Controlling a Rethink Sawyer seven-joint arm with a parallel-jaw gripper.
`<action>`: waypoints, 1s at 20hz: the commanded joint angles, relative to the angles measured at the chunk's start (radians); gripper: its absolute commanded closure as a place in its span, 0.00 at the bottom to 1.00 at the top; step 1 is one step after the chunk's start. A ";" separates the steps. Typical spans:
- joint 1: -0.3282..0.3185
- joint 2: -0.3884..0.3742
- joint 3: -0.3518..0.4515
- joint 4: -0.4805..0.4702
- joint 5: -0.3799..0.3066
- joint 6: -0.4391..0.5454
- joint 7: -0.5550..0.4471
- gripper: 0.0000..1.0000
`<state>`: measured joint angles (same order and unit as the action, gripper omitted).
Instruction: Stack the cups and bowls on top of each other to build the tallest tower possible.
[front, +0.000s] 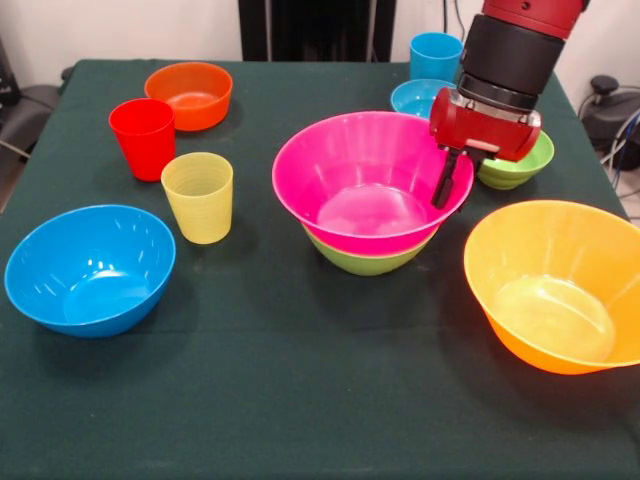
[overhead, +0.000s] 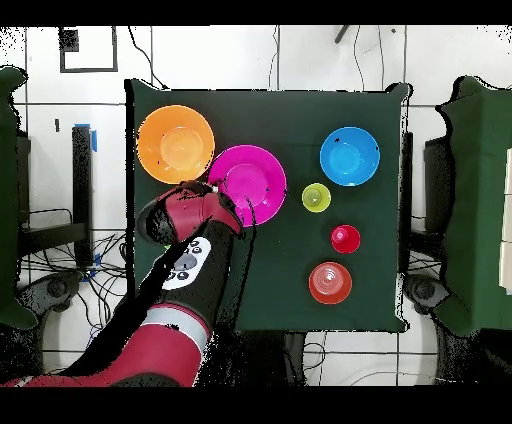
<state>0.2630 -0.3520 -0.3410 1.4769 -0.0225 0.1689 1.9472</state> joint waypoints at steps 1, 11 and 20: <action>-0.022 0.128 0.098 -0.022 -0.100 -0.060 0.011 1.00; -0.079 0.114 0.143 -0.055 -0.181 -0.064 -0.034 1.00; -0.127 0.119 0.172 -0.033 -0.278 -0.187 -0.010 1.00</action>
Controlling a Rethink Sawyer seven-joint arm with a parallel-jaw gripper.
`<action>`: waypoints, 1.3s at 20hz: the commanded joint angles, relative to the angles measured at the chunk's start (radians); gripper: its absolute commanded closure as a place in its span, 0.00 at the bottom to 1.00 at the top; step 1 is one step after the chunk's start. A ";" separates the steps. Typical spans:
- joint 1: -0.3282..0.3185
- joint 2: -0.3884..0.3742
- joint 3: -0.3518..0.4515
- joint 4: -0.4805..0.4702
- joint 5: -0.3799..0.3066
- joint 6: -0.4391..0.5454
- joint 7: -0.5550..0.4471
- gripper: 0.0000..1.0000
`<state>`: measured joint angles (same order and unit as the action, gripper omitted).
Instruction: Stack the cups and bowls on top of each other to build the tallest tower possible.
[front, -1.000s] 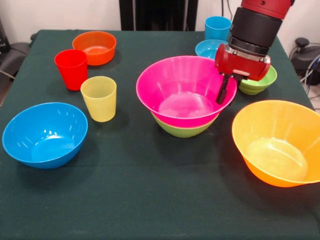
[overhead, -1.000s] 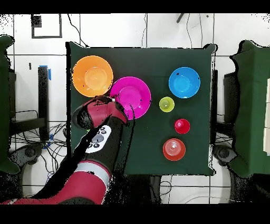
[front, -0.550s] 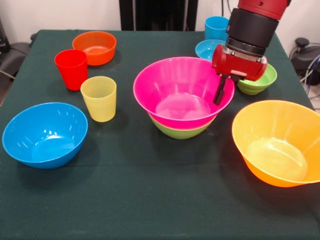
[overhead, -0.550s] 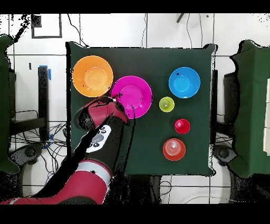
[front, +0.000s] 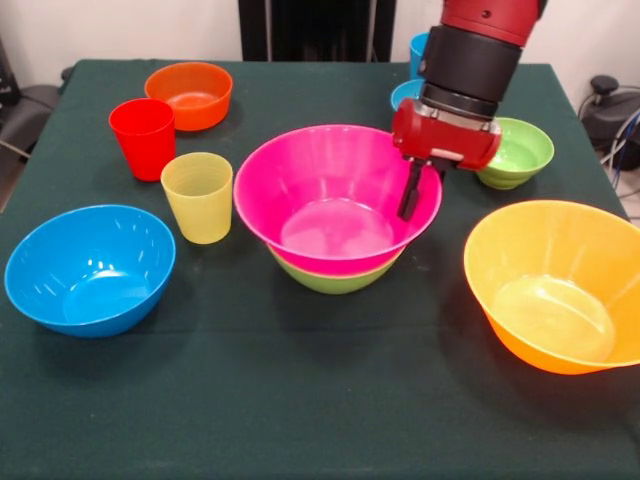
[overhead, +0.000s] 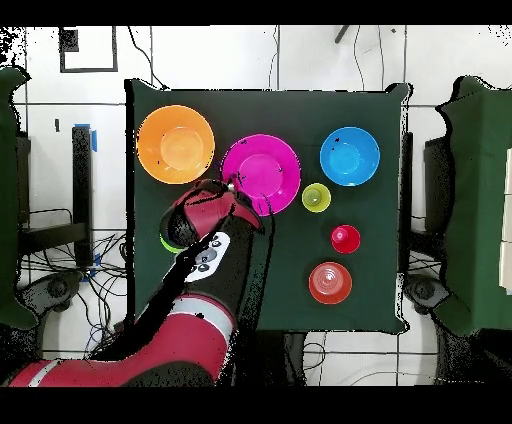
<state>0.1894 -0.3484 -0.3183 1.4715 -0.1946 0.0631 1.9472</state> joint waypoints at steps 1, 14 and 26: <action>-0.066 0.119 0.161 -0.031 -0.117 -0.089 -0.014 1.00; -0.116 0.135 0.262 -0.076 -0.177 -0.086 0.008 1.00; -0.132 0.140 0.306 -0.119 -0.168 -0.046 -0.003 1.00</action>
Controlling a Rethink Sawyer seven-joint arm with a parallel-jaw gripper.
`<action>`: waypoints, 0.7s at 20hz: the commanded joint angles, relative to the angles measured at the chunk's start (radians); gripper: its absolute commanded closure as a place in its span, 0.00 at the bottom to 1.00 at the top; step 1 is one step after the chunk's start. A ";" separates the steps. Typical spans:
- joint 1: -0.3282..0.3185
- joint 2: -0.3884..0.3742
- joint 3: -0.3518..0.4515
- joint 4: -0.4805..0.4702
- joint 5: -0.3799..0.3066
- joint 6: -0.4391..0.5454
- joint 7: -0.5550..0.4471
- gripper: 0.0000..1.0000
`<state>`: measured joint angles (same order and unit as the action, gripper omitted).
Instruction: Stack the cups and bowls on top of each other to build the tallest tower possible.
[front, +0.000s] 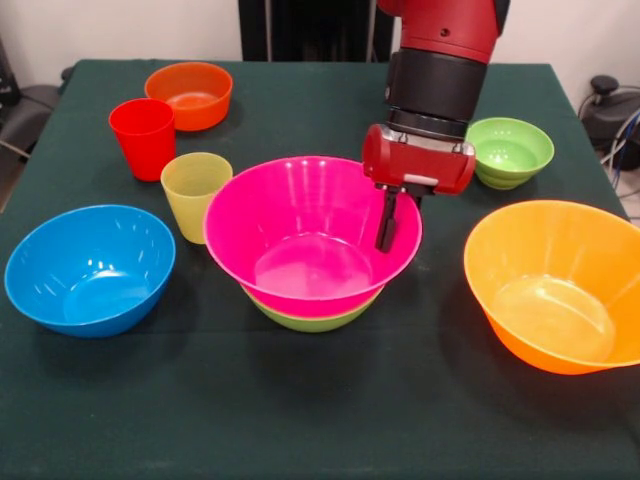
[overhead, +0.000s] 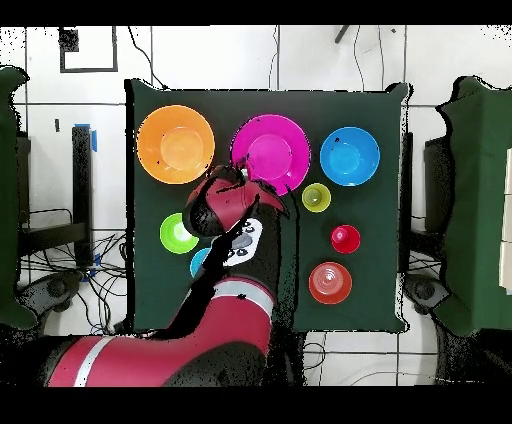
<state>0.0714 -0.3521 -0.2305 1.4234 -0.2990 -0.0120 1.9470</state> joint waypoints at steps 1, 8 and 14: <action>-0.015 0.145 0.224 -0.075 -0.060 0.038 -0.004 1.00; -0.028 0.139 0.257 -0.084 -0.054 0.070 -0.012 1.00; -0.027 0.136 0.264 -0.083 -0.045 0.090 -0.006 1.00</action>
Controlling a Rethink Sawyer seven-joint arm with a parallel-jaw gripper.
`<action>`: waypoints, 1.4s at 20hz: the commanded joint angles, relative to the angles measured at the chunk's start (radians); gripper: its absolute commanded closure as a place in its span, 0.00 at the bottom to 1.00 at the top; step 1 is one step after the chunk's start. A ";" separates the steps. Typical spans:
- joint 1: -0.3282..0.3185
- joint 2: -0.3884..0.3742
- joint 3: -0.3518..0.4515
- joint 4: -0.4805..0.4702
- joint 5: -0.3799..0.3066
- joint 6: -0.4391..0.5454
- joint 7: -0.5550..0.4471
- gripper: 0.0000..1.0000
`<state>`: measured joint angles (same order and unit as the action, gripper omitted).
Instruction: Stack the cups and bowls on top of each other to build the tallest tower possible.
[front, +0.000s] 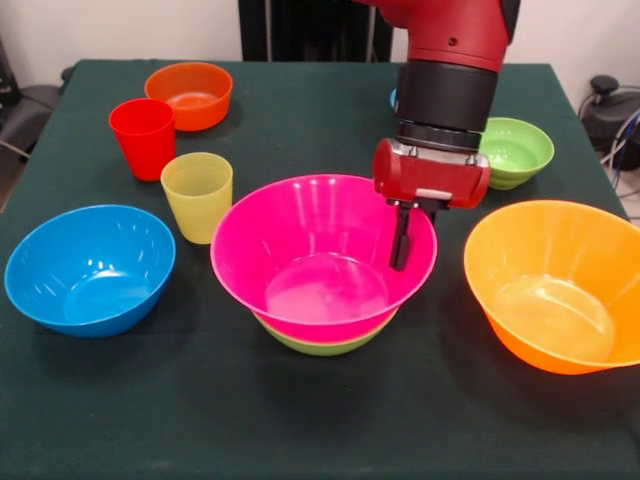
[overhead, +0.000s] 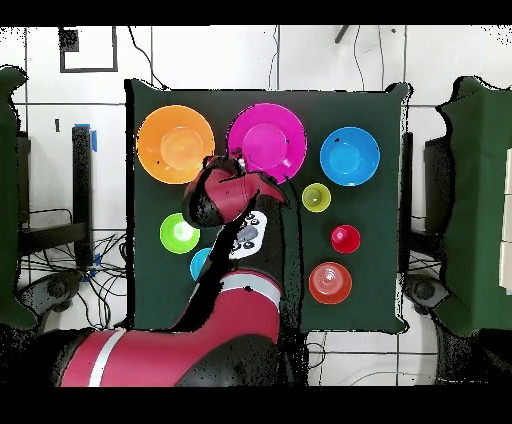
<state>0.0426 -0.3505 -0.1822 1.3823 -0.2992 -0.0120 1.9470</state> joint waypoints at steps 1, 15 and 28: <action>0.001 0.135 0.219 -0.042 -0.045 0.092 -0.007 1.00; 0.063 0.135 0.141 -0.084 -0.006 0.253 -0.011 1.00; 0.041 0.152 0.163 -0.126 -0.002 0.390 -0.039 1.00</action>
<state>0.0707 -0.3284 -0.1745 1.2697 -0.2984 0.1893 1.9470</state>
